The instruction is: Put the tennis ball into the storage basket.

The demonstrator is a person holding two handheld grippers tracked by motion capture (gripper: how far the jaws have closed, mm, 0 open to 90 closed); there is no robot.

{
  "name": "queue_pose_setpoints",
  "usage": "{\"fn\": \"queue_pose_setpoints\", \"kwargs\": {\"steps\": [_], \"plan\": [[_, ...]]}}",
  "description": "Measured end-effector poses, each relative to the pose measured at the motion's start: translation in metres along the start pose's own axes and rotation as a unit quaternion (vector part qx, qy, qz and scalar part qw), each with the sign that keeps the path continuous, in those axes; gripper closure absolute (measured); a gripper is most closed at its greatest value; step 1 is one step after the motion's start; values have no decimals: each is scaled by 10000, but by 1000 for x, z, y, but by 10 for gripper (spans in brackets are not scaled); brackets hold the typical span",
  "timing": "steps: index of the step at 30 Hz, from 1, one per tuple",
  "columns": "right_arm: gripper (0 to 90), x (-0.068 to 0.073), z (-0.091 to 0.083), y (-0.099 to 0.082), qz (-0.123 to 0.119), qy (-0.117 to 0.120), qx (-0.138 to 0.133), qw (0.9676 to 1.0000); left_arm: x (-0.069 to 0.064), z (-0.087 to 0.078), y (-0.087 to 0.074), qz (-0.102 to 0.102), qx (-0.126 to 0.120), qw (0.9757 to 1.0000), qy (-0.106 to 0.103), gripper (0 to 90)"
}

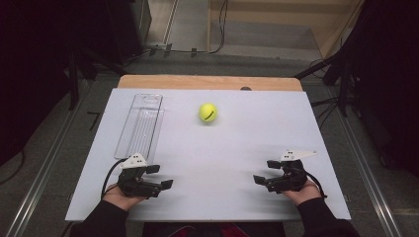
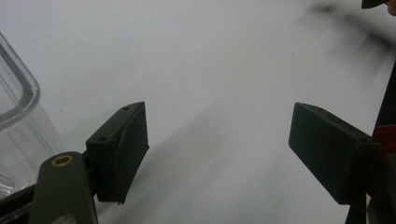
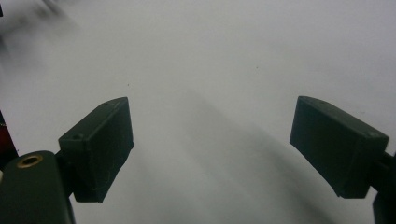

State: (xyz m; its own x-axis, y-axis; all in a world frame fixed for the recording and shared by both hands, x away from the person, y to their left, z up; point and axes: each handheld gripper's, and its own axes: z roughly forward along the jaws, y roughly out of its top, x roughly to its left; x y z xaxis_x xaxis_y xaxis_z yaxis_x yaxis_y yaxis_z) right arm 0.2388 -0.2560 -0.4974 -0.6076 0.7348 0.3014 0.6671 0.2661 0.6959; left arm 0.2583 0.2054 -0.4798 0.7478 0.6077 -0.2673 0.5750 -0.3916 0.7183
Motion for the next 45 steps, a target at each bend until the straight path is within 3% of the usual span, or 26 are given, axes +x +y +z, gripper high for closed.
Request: {"fn": "queue_pose_setpoints", "kwargs": {"steps": [13,18,29,39,45], "plan": [[132,0,-1,-1,12,-10,-15,10000,-2,0,1,18,-42,9999,-91,202],[132,0,-1,0,14,18,15,10000,1,0,2,-99,-23,9998,-175,202],[133,1,-4,-1,19,-65,-75,9999,3,-2,4,-121,-60,9999,5,199],[133,1,-3,-1,-21,-104,-36,9999,2,-5,6,-153,-144,9998,-19,198],[133,0,-1,-1,62,10,-69,10000,3,-9,12,-181,-90,9998,40,198]]}}
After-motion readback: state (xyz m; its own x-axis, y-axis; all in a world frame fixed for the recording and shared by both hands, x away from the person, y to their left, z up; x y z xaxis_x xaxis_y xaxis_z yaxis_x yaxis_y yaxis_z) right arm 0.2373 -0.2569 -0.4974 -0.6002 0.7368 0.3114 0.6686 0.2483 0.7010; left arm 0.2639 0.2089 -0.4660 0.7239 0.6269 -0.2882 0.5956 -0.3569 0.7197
